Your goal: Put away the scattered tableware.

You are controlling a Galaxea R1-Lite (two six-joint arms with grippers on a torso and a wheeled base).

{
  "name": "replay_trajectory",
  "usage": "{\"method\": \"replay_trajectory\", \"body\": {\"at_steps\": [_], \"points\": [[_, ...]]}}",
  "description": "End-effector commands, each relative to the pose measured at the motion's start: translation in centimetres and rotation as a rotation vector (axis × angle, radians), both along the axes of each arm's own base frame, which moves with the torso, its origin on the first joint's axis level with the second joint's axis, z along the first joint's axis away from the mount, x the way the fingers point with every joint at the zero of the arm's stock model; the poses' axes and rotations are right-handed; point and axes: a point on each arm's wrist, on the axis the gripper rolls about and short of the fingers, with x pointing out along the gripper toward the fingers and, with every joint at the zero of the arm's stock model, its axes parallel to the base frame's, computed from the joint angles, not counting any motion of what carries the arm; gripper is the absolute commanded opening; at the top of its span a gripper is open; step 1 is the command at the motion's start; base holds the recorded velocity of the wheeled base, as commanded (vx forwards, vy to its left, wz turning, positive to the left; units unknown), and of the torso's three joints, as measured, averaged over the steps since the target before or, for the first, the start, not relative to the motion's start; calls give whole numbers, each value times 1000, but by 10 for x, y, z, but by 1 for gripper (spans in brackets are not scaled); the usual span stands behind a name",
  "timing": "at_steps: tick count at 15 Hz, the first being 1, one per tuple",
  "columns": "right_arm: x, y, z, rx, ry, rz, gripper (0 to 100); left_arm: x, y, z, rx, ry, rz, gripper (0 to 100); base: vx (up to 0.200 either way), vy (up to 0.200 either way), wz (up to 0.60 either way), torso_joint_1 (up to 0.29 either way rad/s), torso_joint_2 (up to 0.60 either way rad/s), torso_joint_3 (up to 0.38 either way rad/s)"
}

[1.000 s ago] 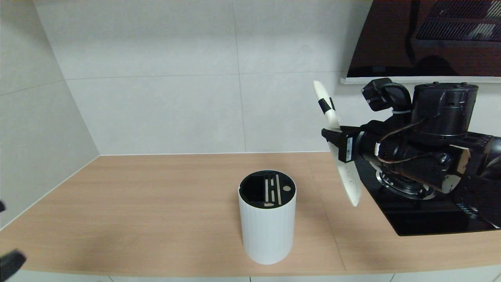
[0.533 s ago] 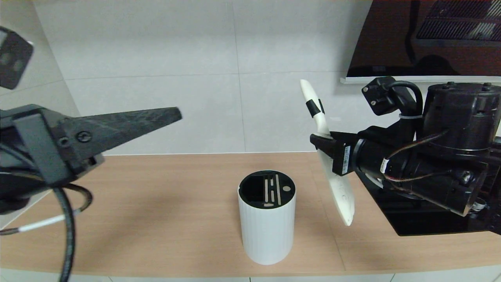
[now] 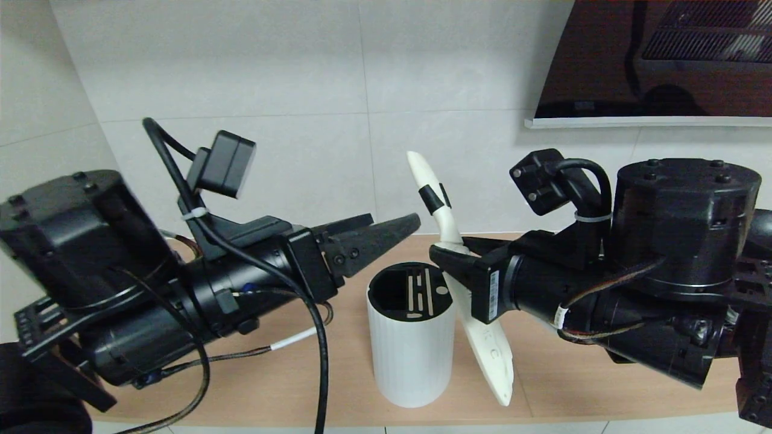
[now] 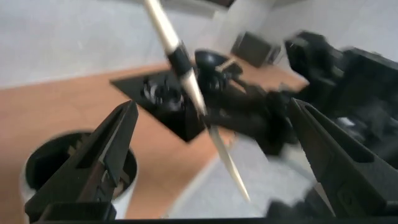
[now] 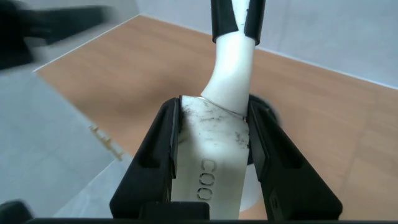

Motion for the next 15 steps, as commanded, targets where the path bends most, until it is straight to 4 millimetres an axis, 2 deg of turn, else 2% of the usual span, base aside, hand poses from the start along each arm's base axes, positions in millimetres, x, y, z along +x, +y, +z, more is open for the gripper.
{"method": "replay_trajectory", "body": {"at_steps": [1,6,10,11,15], "points": [[-3,6,-5,-13,11,22,0,5,-8,-17,35,48,-14,100,0,0,0,0,0,0],[-14,13,-7,-7,23,63,0,6,-10,-10,18,31,-26,100,0,0,0,0,0,0],[-18,15,-9,-9,24,76,0,9,-12,-6,-25,64,-32,100,0,0,0,0,0,0],[-24,19,-9,-9,25,99,0,9,-12,-4,-55,95,-38,100,0,0,0,0,0,0],[-31,22,-12,-16,30,127,0,16,-17,-11,-49,126,-34,100,0,0,0,0,0,0]]}}
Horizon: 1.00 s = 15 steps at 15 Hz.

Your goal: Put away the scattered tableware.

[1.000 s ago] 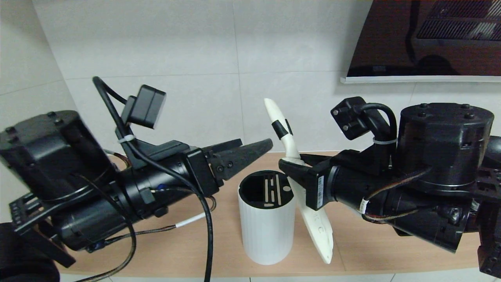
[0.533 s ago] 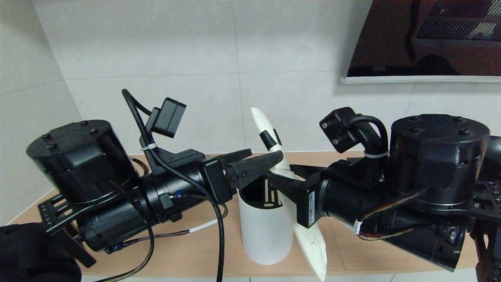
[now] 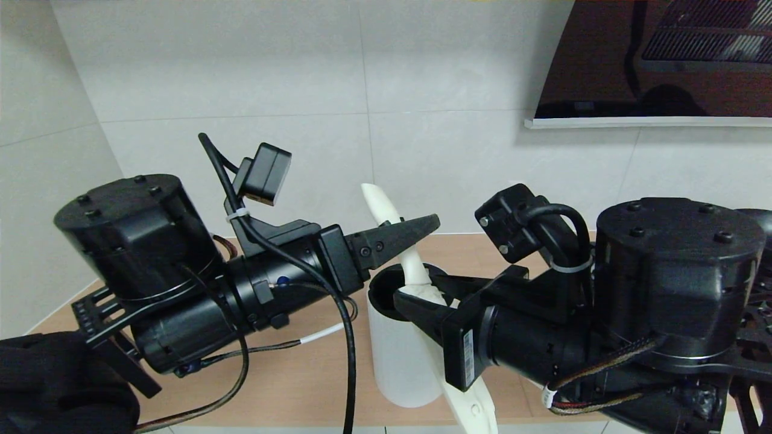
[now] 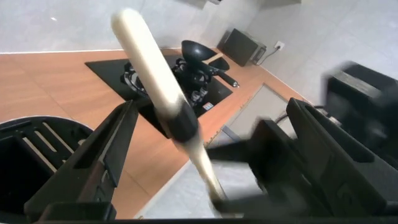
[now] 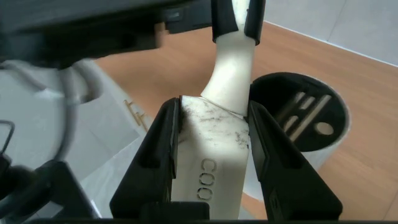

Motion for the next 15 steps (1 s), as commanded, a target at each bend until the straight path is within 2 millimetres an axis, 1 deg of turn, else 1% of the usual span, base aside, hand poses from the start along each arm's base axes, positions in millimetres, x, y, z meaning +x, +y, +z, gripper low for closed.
{"method": "replay_trajectory", "body": {"at_steps": [1,3,11,12,15], "points": [[-2,0,-1,-2,1,5,0,5,-3,-4,6,14,6,100,0,0,0,0,0,0],[-2,1,0,0,1,5,0,7,-5,-7,13,22,7,100,0,0,0,0,0,0],[-6,2,-3,-10,6,22,0,9,-5,-8,13,24,38,100,0,0,0,0,0,0],[-7,3,-3,-10,6,24,0,8,-5,-8,14,25,38,0,0,0,0,0,0,0],[-6,2,-3,-8,5,22,0,9,-6,-9,17,28,32,0,0,0,0,0,0,0]]}}
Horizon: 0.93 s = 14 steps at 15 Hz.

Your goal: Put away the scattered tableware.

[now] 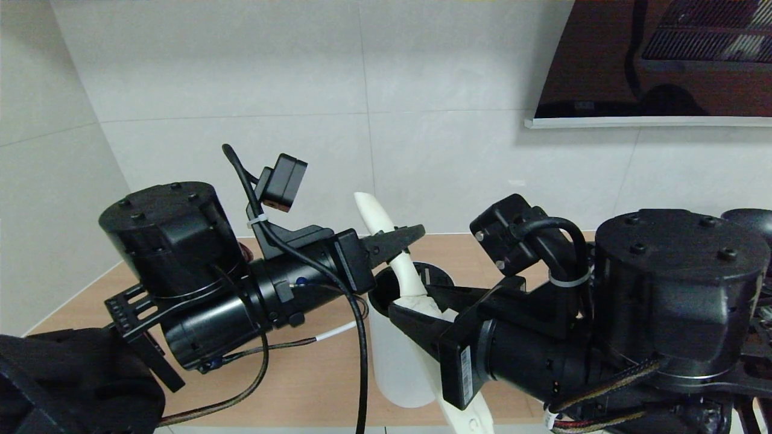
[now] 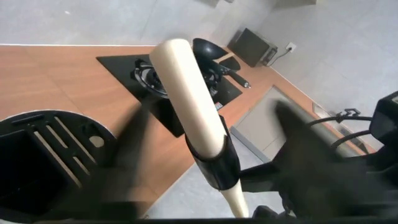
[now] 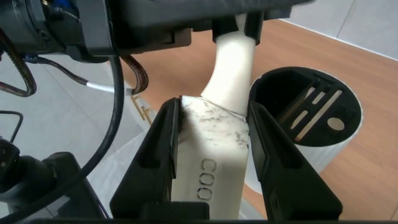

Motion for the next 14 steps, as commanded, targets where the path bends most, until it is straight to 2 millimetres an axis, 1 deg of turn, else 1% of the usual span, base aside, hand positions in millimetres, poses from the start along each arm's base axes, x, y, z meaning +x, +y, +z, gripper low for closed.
{"method": "replay_trajectory", "body": {"at_steps": [1,7,11,12,14], "points": [[0,0,1,3,-1,0,0,1,-1,-2,6,6,2,0,0,0,0,0,0,0],[0,-1,2,8,-2,-2,0,0,0,-2,0,0,4,0,0,0,0,0,0,0],[1,-1,3,23,-14,-18,0,-5,-1,1,-49,-28,-18,0,0,0,0,0,0,0],[1,-1,3,23,-14,-18,100,-6,-2,2,-50,-29,-20,0,0,0,0,0,0,0],[1,-1,3,23,-14,-18,100,-6,-3,4,-55,-35,-18,0,0,0,0,0,0,0]]}}
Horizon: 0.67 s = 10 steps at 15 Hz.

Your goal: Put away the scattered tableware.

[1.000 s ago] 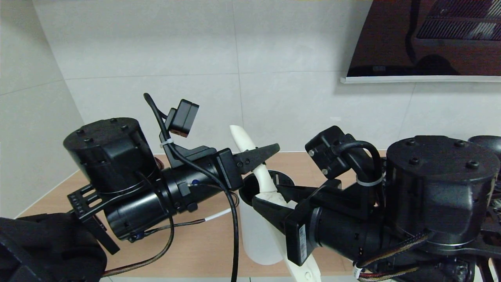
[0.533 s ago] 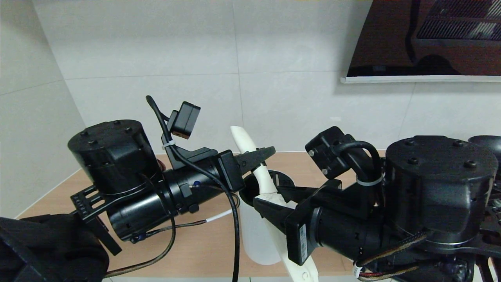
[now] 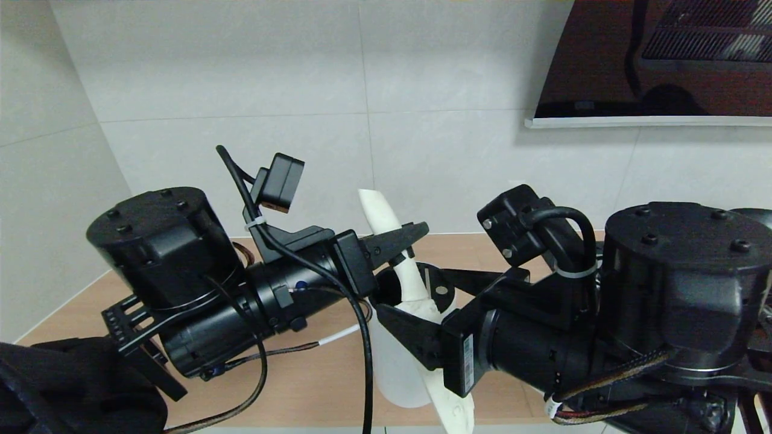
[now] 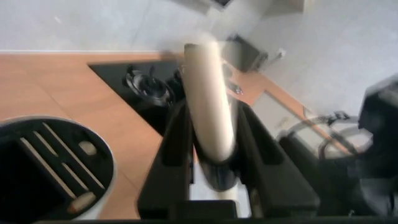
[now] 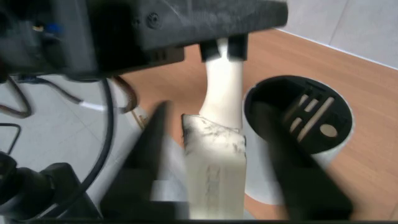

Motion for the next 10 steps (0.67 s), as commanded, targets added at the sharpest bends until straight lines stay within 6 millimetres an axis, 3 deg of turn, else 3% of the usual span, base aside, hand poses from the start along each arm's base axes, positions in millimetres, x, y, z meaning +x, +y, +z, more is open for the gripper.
{"method": "replay_trajectory", "body": {"at_steps": [1,4,6,7,10], "points": [[0,0,0,-2,3,1,100,-1,0,4,-11,-11,2,0,0,0,0,0,0,0],[1,-6,4,7,-7,-14,100,2,-1,12,-29,-25,60,0,0,0,0,0,0,0],[14,-24,9,21,-21,-84,100,3,5,25,-30,-25,106,0,0,0,0,0,0,0],[32,-48,21,53,-45,-180,100,4,14,50,-36,-40,184,0,0,0,0,0,0,0],[42,-95,38,78,-61,-259,100,19,34,94,36,-20,401,0,0,0,0,0,0,0]]}}
